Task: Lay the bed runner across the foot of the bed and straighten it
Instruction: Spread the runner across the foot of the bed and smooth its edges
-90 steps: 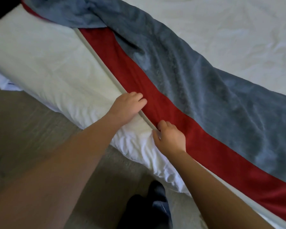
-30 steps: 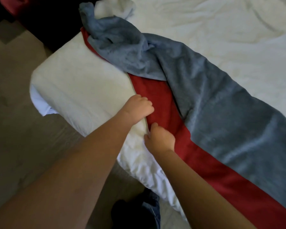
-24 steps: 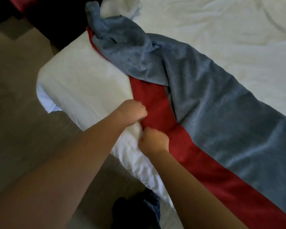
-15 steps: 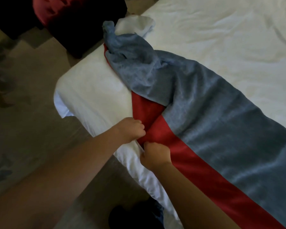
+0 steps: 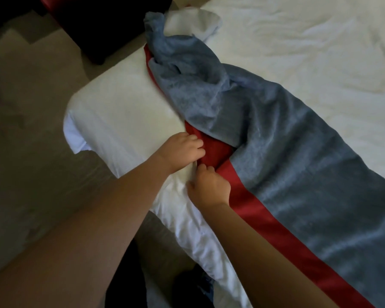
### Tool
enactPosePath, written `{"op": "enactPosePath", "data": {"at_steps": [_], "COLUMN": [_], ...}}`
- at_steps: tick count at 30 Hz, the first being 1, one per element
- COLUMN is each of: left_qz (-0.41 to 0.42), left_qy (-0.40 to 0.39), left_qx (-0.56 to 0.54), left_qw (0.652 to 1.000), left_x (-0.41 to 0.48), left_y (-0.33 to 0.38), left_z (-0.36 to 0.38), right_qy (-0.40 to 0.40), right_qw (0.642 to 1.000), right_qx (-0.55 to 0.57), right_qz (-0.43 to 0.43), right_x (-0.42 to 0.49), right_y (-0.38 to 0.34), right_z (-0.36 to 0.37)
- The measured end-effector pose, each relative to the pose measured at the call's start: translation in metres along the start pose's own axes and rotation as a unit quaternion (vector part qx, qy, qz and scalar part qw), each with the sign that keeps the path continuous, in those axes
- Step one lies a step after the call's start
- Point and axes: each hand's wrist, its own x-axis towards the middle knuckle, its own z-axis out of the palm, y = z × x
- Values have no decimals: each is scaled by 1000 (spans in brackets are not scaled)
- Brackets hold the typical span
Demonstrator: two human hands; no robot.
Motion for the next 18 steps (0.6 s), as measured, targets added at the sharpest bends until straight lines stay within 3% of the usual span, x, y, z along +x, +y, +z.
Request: {"op": "enactPosePath", "data": {"at_steps": [5, 7, 12, 14, 18], "left_qz": [15, 49, 144, 142, 72], "left_qy": [-44, -26, -69, -68, -121], "left_qx": [-36, -34, 27, 30, -82], "left_qw": [998, 998, 987, 987, 987], "left_x": [-7, -22, -68, -81, -91], "left_y": [-23, -37, -57, -56, -52], "left_z": [14, 14, 15, 18, 19], "right_qy": [-20, -18, -58, -86, -127], "right_qw": [997, 997, 994, 993, 989], "right_qx": [26, 36, 16, -8, -66], "right_qz": [63, 71, 85, 76, 43], "right_x": [12, 14, 14, 12, 10], "right_y": [-30, -43, -76, -85, -93], "right_z": [9, 10, 11, 12, 4]}}
